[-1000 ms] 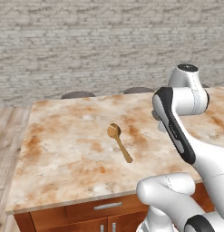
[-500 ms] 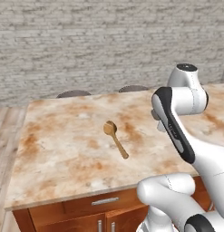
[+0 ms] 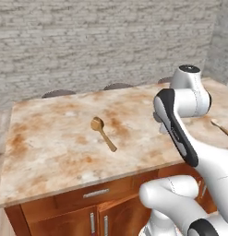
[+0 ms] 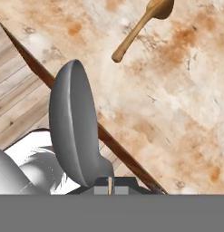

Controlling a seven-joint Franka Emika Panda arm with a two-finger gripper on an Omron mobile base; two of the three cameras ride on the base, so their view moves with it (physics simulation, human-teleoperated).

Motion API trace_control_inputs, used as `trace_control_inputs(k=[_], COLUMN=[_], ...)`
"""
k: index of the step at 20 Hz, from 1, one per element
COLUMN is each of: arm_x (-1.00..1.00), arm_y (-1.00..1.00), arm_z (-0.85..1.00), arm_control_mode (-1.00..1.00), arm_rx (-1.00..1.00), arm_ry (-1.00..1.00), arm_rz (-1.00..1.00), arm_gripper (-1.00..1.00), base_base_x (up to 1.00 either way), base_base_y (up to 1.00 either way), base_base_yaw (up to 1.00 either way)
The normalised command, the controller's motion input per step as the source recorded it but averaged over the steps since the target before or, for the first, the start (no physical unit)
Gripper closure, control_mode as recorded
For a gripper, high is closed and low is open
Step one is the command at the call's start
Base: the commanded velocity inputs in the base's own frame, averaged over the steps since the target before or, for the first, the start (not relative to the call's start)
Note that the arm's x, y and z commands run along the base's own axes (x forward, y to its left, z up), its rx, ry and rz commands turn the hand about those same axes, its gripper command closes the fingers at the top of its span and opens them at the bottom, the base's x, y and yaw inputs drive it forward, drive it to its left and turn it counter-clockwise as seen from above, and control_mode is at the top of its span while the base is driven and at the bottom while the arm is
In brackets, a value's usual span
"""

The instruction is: Organize the utensils by type. Pick up the wooden spoons from the counter and place them in the open cabinet. Then pick up the metallic utensils from the counter and place them in the open drawer.

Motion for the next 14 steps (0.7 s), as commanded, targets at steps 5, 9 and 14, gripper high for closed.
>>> trace_control_inputs(k=[5,9,14], arm_x=[0.0,0.0,0.0], arm_y=[0.0,0.0,0.0], arm_z=[0.0,0.0,0.0], arm_control_mode=[1.0,1.0,1.0], arm_rx=[0.0,0.0,0.0], arm_ry=[0.0,0.0,0.0], arm_rz=[0.0,0.0,0.0], arm_gripper=[1.0,1.0,1.0], base_base_x=[-0.14,0.0,0.0], base_base_y=[-0.34,-0.56,-0.57], base_base_yaw=[-0.46,-0.54,-0.55])
